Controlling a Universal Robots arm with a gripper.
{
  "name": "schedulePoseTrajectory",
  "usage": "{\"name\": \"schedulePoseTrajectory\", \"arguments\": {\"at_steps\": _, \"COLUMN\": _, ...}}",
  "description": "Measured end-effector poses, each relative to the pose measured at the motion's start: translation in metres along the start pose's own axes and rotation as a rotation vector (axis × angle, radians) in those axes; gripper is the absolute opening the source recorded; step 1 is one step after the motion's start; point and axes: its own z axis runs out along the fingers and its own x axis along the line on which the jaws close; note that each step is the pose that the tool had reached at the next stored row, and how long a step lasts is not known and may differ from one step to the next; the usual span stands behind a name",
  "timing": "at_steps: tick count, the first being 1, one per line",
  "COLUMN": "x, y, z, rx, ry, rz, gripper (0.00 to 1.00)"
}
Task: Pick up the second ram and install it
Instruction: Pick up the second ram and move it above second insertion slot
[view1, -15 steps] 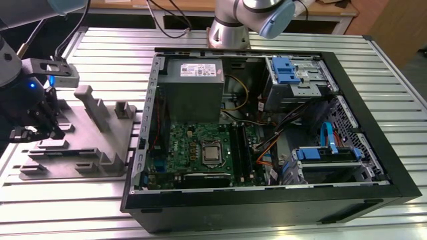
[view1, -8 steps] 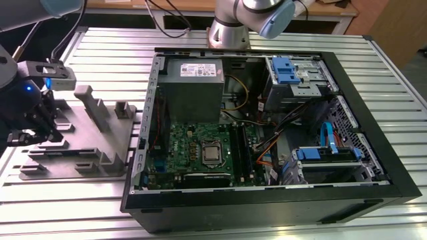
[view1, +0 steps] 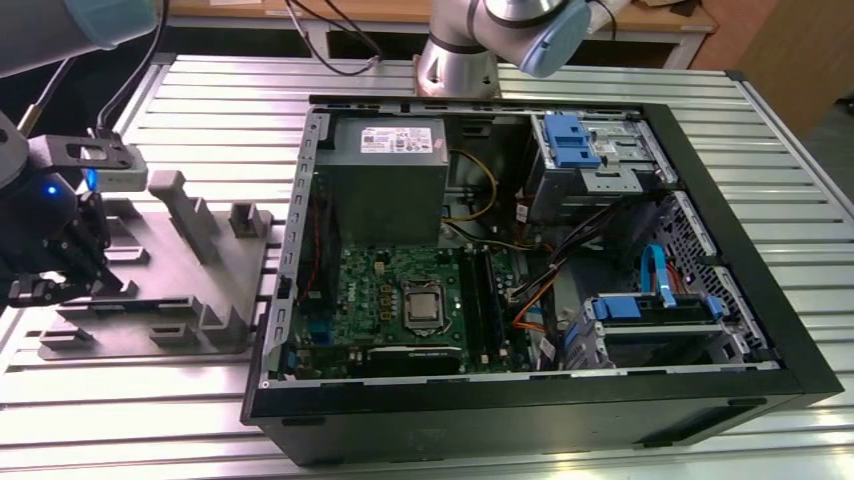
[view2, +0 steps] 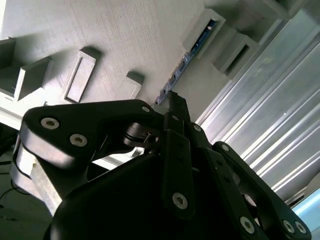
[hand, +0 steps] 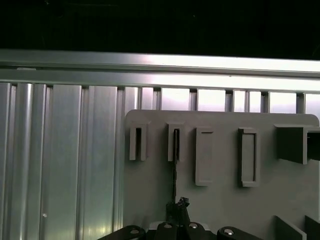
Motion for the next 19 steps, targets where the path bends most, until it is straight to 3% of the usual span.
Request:
{"name": "schedulePoseTrajectory", "arguments": {"at_steps": 6, "x": 0.0001, "y": 0.0000, "z": 0.0005, "rx": -0.0002, "ry": 0.0002, "rz": -0.001, "gripper": 0.10}}
{"name": "schedulePoseTrajectory", "arguments": {"at_steps": 11, "x": 0.0003, "y": 0.0007, "z": 0.0083, "rx": 0.0002, "ry": 0.0002, "rz": -0.001, "gripper": 0.10}}
{"name": "schedulePoseTrajectory", "arguments": {"at_steps": 19, "x": 0.0003, "y": 0.0007, "z": 0.0088, "rx": 0.0000, "ry": 0.0002, "rz": -0.001, "gripper": 0.11}}
